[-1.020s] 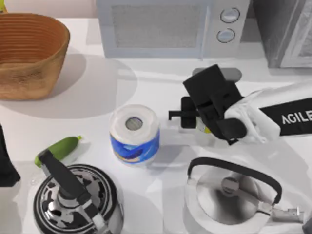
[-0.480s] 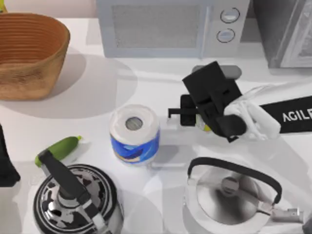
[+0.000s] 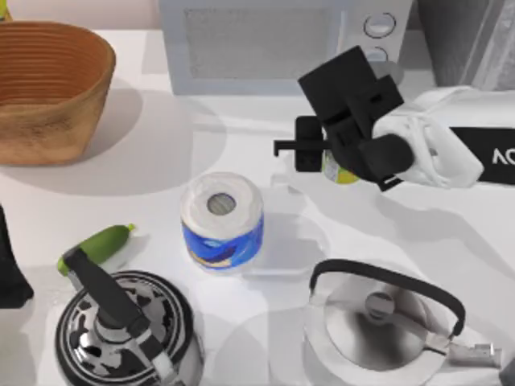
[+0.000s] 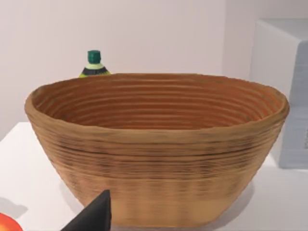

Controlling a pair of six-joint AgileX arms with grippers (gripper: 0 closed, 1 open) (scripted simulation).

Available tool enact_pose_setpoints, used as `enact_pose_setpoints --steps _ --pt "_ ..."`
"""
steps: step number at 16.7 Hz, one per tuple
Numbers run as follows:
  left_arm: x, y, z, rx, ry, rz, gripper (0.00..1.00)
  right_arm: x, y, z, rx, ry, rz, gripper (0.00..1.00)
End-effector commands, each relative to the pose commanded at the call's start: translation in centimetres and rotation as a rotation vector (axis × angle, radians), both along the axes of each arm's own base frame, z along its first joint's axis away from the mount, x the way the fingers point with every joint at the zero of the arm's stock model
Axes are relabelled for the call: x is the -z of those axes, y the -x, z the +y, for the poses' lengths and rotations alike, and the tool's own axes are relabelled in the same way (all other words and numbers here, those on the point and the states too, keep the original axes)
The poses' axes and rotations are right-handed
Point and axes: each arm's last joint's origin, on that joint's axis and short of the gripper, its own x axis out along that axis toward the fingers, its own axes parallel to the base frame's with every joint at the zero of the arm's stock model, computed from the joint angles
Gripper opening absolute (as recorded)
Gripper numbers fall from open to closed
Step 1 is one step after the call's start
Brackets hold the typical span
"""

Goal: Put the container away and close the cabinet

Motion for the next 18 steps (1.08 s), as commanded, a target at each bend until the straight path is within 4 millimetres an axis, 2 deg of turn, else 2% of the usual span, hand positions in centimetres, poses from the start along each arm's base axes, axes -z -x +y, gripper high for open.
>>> enact_pose_setpoints --steps 5,9,11,16,18 --pt "0.0 0.0 0.0 0.0 0.0 0.0 1.0 -3.7 0.2 -0.1 -0.001 0.004 0.006 0.0" --pt "0.0 0.0 0.0 0.0 0.0 0.0 1.0 -7.7 0.7 -0.5 0.0 -0.002 -0.002 0.0" --pt "0.0 0.0 0.0 0.0 0.0 0.0 1.0 -8.3 0.8 -0.7 0.0 -0.003 -0.003 0.0" --pt "0.0 0.0 0.0 0.0 0.0 0.0 1.0 -8.1 0.8 -0.6 -0.001 -0.002 0.0 0.0" --pt "0.0 0.0 0.0 0.0 0.0 0.0 1.0 -8.9 0.9 -1.2 -0.009 -0.03 -0.022 0.0"
